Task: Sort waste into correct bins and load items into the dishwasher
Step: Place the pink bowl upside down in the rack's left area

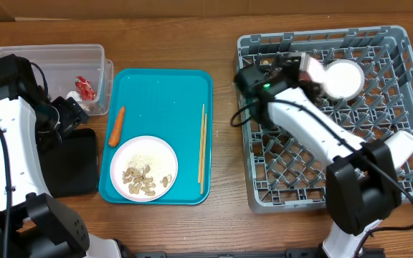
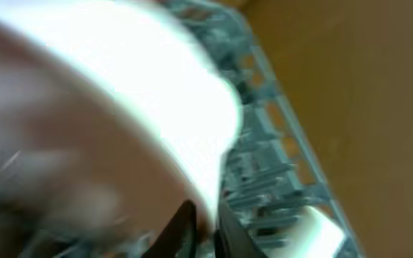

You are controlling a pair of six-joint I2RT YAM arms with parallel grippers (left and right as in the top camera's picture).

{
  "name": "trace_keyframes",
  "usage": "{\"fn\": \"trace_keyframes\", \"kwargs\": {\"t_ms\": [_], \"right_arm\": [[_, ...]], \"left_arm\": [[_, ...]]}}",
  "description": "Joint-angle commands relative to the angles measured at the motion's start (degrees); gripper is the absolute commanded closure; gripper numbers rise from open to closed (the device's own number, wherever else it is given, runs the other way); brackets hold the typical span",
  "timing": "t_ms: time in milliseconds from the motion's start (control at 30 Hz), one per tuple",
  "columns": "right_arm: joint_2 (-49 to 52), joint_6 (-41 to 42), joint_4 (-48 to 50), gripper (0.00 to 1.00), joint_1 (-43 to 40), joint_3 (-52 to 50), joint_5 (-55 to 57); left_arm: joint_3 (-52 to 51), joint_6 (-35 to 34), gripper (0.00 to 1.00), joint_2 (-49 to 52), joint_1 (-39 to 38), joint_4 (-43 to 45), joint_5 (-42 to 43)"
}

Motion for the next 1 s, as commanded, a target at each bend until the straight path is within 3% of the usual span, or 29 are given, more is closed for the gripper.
{"fn": "trace_keyframes", "kwargs": {"t_ms": [0, 267, 333, 433, 567, 667, 767, 833, 900, 967], "right_arm": [[0.98, 1.29, 0.37, 0.88, 2.54, -0.74, -7.15], [0.94, 2.58, -2.38, 0.87, 4.44, -0.63, -9.49], [0.83, 3.58, -4.48, 0.63, 4.44, -0.39, -9.68], [-1.20, 12.46, -10.60, 0.55, 4.26, 2.01, -9.70], [-6.45, 12.28, -13.77, 0.48, 1.97, 7.13, -13.66], [-12.52, 7.41, -13.73, 0.37, -3.85, 11.08, -24.52], [-18.25, -1.40, -11.23, 0.07, -11.93, 12.00, -39.12], [-20.87, -10.69, -10.43, 0.00, -17.51, 12.04, -51.49], [-22.45, -20.63, -11.39, 0.00, -22.45, 12.04, -63.08], [-23.21, -24.63, -13.79, 0.00, -27.12, 12.02, -69.18]], "left_arm": [[0.11, -0.50, 0.16, -1.51, -0.42, -0.02, 0.39], [0.11, -0.31, 0.15, -1.51, -0.44, -0.24, 0.39], [0.11, -0.33, 0.15, -1.51, -0.44, -0.35, 0.39], [0.11, -0.33, 0.15, -1.51, -0.44, -0.37, 0.39], [0.11, -0.26, 0.14, -1.51, -0.44, -0.46, 0.42], [0.11, 0.13, 0.14, -1.51, -1.81, -0.44, 0.61], [0.11, 0.94, 0.14, -1.51, -5.20, -0.33, 1.14], [0.11, 2.51, 0.14, -1.51, -8.48, -0.26, 1.51], [0.09, 4.20, 0.14, -1.51, -11.85, -0.59, 1.49], [-0.04, 5.73, 0.15, -1.51, -16.28, -1.62, 1.40]]}}
